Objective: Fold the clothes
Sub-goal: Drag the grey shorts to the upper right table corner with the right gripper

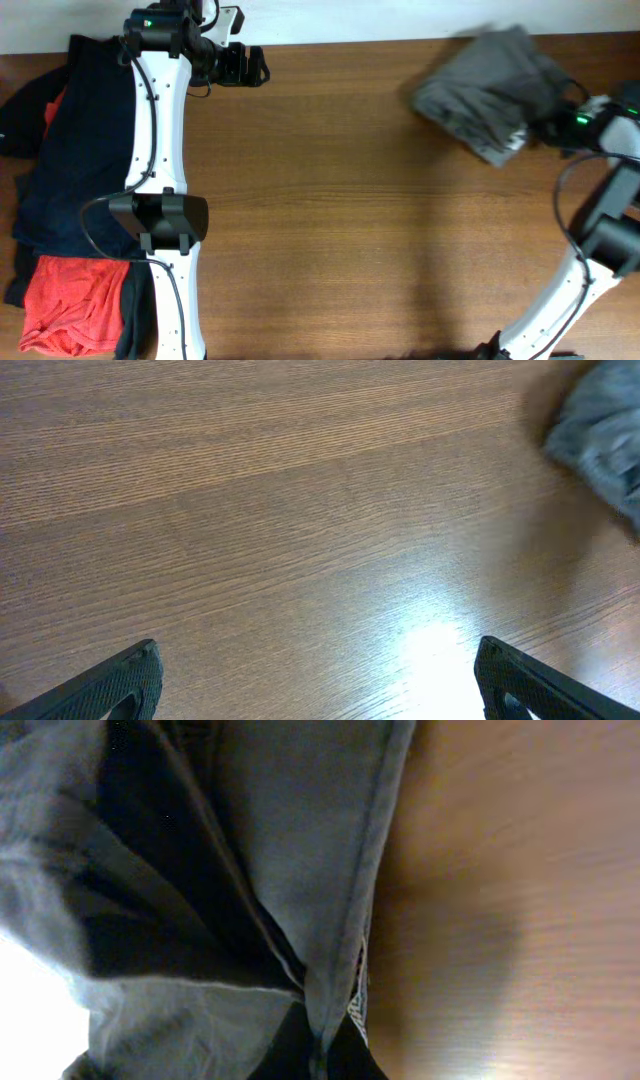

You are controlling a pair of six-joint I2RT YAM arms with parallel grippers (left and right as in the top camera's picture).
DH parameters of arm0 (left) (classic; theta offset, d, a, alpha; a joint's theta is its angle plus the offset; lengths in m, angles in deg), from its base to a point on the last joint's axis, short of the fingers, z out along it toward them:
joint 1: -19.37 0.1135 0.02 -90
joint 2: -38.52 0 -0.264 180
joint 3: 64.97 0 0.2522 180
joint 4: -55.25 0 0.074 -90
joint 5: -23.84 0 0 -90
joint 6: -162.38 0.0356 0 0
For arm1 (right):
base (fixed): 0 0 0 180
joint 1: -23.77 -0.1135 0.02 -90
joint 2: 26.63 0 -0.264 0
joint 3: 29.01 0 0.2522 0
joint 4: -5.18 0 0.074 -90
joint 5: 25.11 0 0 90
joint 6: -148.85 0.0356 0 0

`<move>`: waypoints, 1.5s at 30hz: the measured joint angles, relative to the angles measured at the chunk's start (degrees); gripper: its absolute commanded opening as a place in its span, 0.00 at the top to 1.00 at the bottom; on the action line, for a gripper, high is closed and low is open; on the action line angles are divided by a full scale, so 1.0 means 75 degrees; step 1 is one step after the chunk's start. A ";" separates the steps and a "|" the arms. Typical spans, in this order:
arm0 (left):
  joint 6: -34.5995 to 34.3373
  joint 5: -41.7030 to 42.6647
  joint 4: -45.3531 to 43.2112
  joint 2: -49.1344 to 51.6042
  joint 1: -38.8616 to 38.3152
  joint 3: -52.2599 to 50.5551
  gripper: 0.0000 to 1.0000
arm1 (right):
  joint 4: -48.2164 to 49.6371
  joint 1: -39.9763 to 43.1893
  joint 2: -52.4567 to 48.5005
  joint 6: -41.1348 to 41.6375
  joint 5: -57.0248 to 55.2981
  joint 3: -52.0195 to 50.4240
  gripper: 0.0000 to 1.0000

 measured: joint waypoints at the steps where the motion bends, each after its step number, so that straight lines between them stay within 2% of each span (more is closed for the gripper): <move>1: 0.0000 0.0000 -0.0017 0.0000 0.0000 0.0000 0.01 | 0.0009 0.0245 0.0000 0.0154 -0.0020 0.0000 0.96; 6: 0.0000 0.0000 -0.0029 0.0000 0.0000 0.0000 0.01 | -0.0003 0.0903 0.0000 0.0793 -0.0306 0.0000 0.96; 14: 0.0000 0.0000 -0.0035 0.0000 0.0000 0.0000 0.01 | 0.0009 0.0504 0.0000 0.2349 -0.0959 0.0000 0.96; 22: 0.0000 0.0000 -0.0143 0.0000 -0.0061 0.0000 0.01 | 0.0382 -0.0143 0.0000 0.3360 -0.1440 0.0000 0.96; 27: 0.0000 0.0000 -0.0152 0.0000 -0.0114 0.0000 0.01 | 0.0399 -0.0358 0.0000 0.3445 -0.1469 0.0000 0.96; 39: 0.0000 0.0000 -0.0379 0.0000 -0.0122 0.0000 0.01 | 0.0041 -0.0481 0.0000 0.2340 -0.1469 0.0000 0.96; 40: 0.0000 0.0000 -0.0408 0.0000 -0.0131 0.0000 0.01 | 0.0035 -0.0513 0.0000 0.2279 -0.1466 0.0000 0.95; 42: 0.0000 0.0000 -0.0475 0.0000 -0.0143 0.0000 0.01 | 0.0035 -0.0571 0.0000 0.2040 -0.1466 0.0000 0.76; 45: 0.0000 0.0000 -0.0501 0.0003 -0.0160 0.0000 0.01 | -0.0251 -0.0632 0.0000 0.1072 -0.1393 0.0009 0.53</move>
